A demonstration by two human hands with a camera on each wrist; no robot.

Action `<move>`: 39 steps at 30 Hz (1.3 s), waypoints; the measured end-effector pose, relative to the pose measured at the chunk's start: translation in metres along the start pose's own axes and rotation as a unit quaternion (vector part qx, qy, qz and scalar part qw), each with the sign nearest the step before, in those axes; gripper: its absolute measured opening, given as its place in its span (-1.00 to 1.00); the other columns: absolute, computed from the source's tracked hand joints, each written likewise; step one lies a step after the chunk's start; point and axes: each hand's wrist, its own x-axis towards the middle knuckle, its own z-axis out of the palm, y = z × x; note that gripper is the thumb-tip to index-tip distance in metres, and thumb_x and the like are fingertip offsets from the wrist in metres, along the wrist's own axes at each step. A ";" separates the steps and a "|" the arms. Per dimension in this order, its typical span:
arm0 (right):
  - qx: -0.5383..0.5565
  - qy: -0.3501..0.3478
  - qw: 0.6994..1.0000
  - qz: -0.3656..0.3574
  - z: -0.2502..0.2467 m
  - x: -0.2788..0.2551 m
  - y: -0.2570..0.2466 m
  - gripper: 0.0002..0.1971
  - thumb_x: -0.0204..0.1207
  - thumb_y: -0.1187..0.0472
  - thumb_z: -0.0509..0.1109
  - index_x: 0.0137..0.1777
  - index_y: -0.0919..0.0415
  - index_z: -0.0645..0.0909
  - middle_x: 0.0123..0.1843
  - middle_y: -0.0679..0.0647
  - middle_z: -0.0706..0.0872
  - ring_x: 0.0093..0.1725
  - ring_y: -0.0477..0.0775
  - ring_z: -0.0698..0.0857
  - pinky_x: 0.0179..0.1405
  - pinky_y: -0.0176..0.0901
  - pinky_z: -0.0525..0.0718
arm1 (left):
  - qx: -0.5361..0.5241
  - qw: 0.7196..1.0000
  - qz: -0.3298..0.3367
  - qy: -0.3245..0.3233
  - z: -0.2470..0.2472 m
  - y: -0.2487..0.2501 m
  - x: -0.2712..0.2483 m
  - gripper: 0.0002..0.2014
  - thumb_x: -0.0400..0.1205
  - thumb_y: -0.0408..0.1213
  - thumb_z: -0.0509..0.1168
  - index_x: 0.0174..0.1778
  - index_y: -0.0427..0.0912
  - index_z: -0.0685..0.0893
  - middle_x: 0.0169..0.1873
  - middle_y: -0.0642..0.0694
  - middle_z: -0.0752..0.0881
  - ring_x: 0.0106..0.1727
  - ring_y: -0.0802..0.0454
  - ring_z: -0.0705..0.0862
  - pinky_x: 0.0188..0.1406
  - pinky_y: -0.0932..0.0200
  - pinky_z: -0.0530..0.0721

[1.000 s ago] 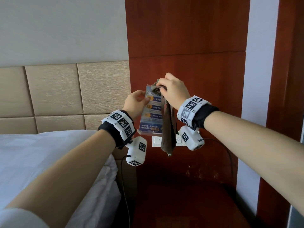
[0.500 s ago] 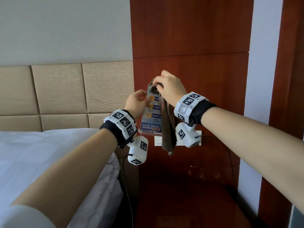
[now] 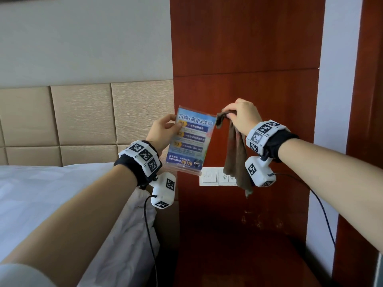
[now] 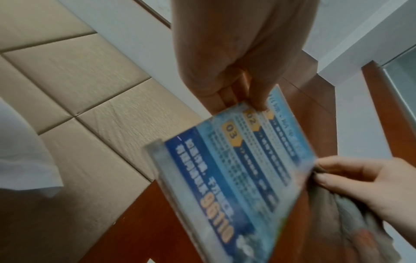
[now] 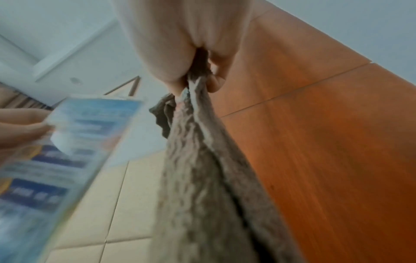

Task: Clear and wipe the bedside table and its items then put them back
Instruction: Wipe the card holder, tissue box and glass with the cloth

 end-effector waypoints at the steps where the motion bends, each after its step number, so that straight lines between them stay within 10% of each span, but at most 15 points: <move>1: 0.027 0.006 1.000 0.015 -0.002 0.002 0.002 -0.79 0.57 0.29 0.34 0.13 0.17 0.74 0.02 0.18 0.67 0.06 0.20 0.64 -0.03 -0.16 0.48 | 0.002 1.000 0.000 -0.010 0.001 0.001 -0.001 -0.90 0.67 -0.28 0.26 -0.16 -0.05 0.59 -0.23 -0.06 0.77 -0.29 0.05 0.75 -0.26 0.11 0.74; 7: 0.236 -0.068 0.969 0.025 -0.010 0.009 -0.012 -0.79 0.53 0.34 0.40 0.14 0.24 0.73 0.10 0.19 0.78 0.04 -0.01 0.67 0.16 -0.13 0.60 | 0.054 0.996 0.007 -0.076 0.019 0.004 0.000 -0.98 0.66 -0.31 0.27 -0.07 -0.13 0.60 -0.20 -0.09 0.75 -0.18 -0.04 0.74 -0.18 0.09 0.71; 13: 0.332 -0.164 0.926 0.075 -0.003 0.009 -0.007 -0.79 0.56 0.30 0.37 0.16 0.28 0.70 0.16 0.27 0.74 0.22 0.19 0.67 0.46 0.17 0.48 | 0.058 0.995 -0.011 -0.083 0.027 0.003 0.001 -0.92 0.64 -0.30 0.29 -0.14 -0.04 0.60 -0.18 -0.08 0.78 -0.15 -0.09 0.77 -0.08 -0.03 0.75; 24: 0.329 -0.215 0.914 0.098 -0.003 0.000 -0.007 -0.73 0.62 0.18 0.31 0.21 0.31 0.67 -0.08 0.11 0.75 0.03 0.16 0.70 0.13 0.06 0.62 | 0.102 0.993 0.009 -0.064 0.041 0.010 0.003 -0.96 0.64 -0.30 0.30 -0.12 -0.10 0.59 -0.18 -0.06 0.75 -0.19 -0.05 0.76 -0.09 0.00 0.76; 30: 0.331 -0.189 0.917 0.114 -0.003 -0.004 0.014 -0.71 0.57 0.19 0.38 0.22 0.29 0.67 0.21 0.19 0.72 0.35 0.15 0.61 0.52 0.16 0.41 | 0.084 0.996 0.008 -0.031 0.033 0.009 0.011 -0.82 0.64 -0.31 0.30 -0.26 0.01 0.57 -0.20 -0.09 0.73 -0.19 -0.08 0.72 -0.05 -0.05 0.72; 39: 0.300 -0.194 0.929 0.098 0.001 0.001 0.015 -0.91 0.54 0.16 0.41 -0.08 0.05 0.75 0.08 0.12 0.77 0.25 0.16 0.67 0.45 0.19 0.48 | 0.089 0.993 -0.012 -0.073 0.043 0.008 0.009 -0.94 0.65 -0.29 0.29 -0.15 -0.09 0.59 -0.13 -0.10 0.76 -0.18 -0.06 0.77 -0.15 0.03 0.77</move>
